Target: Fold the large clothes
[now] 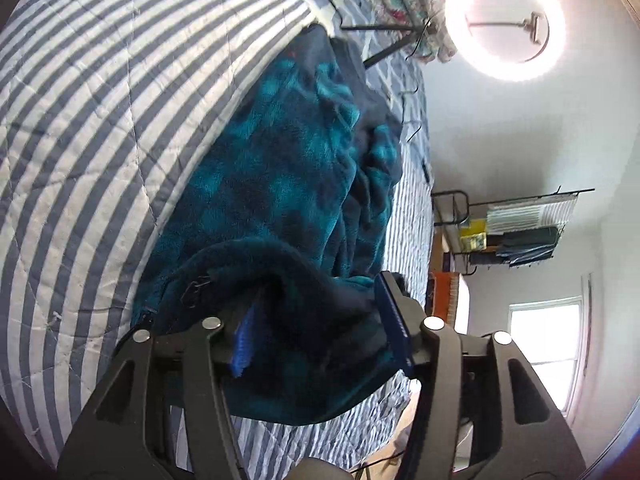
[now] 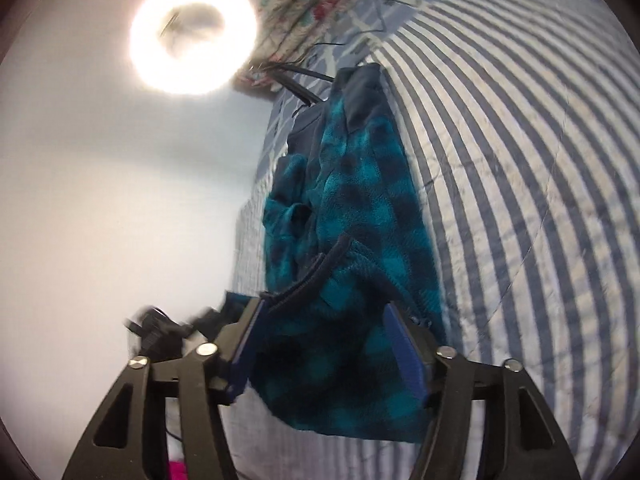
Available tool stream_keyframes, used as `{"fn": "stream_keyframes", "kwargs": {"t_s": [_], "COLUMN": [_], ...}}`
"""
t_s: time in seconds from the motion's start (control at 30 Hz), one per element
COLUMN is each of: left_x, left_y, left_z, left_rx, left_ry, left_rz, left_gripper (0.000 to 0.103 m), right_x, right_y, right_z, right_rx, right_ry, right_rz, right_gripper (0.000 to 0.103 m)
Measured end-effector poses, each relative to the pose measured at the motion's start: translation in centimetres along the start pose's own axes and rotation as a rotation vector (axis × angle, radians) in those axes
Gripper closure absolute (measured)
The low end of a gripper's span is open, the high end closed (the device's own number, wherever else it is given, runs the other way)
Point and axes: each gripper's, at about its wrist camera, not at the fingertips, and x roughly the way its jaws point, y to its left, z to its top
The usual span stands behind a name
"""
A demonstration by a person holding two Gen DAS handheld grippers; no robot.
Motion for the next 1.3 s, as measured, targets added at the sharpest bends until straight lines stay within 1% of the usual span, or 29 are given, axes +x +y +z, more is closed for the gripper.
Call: {"fn": "stream_keyframes", "kwargs": {"t_s": [0.03,0.1,0.17,0.2,0.23,0.27,0.33,0.37,0.43,0.47,0.5,0.53,0.6,0.63,0.67,0.7,0.77,0.8,0.83,0.9,0.93,0.97,1.0,1.07,1.1,1.17,1.23,1.3], "left_x": [-0.4,-0.9,-1.7,-2.4,-2.9,-3.4,-3.6,-3.5,-2.6,-2.0,-1.4,-0.9,0.5,1.3,2.0,2.8,4.1,5.1,5.8,7.7,8.2,8.2,8.4,8.1,7.6,6.3,4.3,2.2], "left_y": [-0.1,-0.3,-0.5,-0.8,-1.1,-1.8,-2.8,-3.1,-3.9,-4.2,-4.3,-4.2,-3.6,-3.3,-3.2,-3.3,-3.4,-3.2,-2.8,-1.0,-0.3,0.0,-0.1,-0.4,-0.4,-0.6,-1.1,-1.3], "left_z": [0.1,0.4,0.6,0.7,0.7,0.4,-0.4,-0.8,-2.2,-2.8,-3.4,-3.6,-3.8,-3.7,-3.6,-3.4,-2.7,-2.1,-1.6,-0.4,-0.1,-0.1,-0.2,-0.4,-0.4,-0.5,-1.4,-2.8], "left_rx": [0.004,0.011,0.027,0.057,0.086,0.148,0.255,0.285,0.383,0.427,0.452,0.459,0.434,0.421,0.424,0.442,0.475,0.488,0.483,0.438,0.431,0.444,0.466,0.488,0.484,0.476,0.500,0.552], "left_ry": [-0.014,-0.023,-0.041,-0.064,-0.083,-0.107,-0.105,-0.100,-0.061,-0.041,-0.027,-0.016,0.006,0.014,0.019,0.014,-0.007,-0.018,-0.019,0.007,0.005,-0.018,-0.019,-0.018,-0.022,-0.040,-0.071,-0.094], "left_rz": [-0.003,-0.017,-0.024,-0.019,0.000,0.040,0.078,0.092,0.132,0.157,0.173,0.180,0.179,0.184,0.197,0.227,0.280,0.323,0.345,0.378,0.367,0.350,0.355,0.359,0.348,0.339,0.347,0.355], "left_gripper": [0.036,0.029,0.029,0.029,0.029,0.029,0.030,0.033,0.048,0.051,0.055,0.055,0.055,0.055,0.055,0.055,0.055,0.055,0.055,0.055,0.056,0.056,0.056,0.056,0.056,0.056,0.057,0.057], "right_x": [0.2,0.5,0.8,0.8,0.8,0.8,0.9,1.1,1.5,2.2,2.6,3.0,4.5,5.6,6.7,8.0,9.7,10.4,11.4,13.2,13.9,14.2,14.3,14.1,13.7,12.5,10.1,7.7], "right_y": [0.7,2.6,4.0,4.6,5.0,5.2,6.0,6.5,7.5,8.1,8.8,9.3,10.1,10.5,10.7,10.6,9.8,9.2,8.4,6.9,6.3,5.8,5.5,5.8,5.9,6.2,6.4,6.7], "right_z": [-0.2,-0.8,-1.3,-1.6,-1.8,-1.9,-2.3,-2.6,-3.2,-3.5,-4.2,-4.6,-5.4,-5.7,-5.8,-5.6,-4.6,-3.9,-3.1,-2.4,-2.4,-2.4,-2.4,-2.4,-2.1,-1.7,-0.7,-0.1], "right_rx": [-0.044,-0.155,-0.263,-0.304,-0.331,-0.344,-0.378,-0.398,-0.449,-0.479,-0.525,-0.547,-0.596,-0.630,-0.665,-0.687,-0.662,-0.635,-0.605,-0.579,-0.565,-0.555,-0.556,-0.565,-0.564,-0.535,-0.503,-0.500], "right_ry": [0.001,-0.004,-0.034,-0.054,-0.065,-0.069,-0.071,-0.059,-0.039,-0.028,-0.005,0.011,0.057,0.085,0.097,0.097,0.093,0.090,0.094,0.111,0.121,0.119,0.112,0.117,0.126,0.123,0.079,0.036], "right_rz": [-0.026,-0.088,-0.182,-0.217,-0.227,-0.224,-0.190,-0.157,-0.106,-0.090,-0.061,-0.046,-0.019,-0.040,-0.082,-0.131,-0.190,-0.214,-0.251,-0.292,-0.300,-0.297,-0.294,-0.299,-0.293,-0.255,-0.231,-0.234], "right_gripper": [0.047,0.047,0.047,0.047,0.047,0.047,0.059,0.060,0.063,0.063,0.064,0.064,0.065,0.066,0.066,0.066,0.067,0.070,0.070,0.070,0.070,0.070,0.070,0.070,0.070,0.070,0.069,0.068]}}
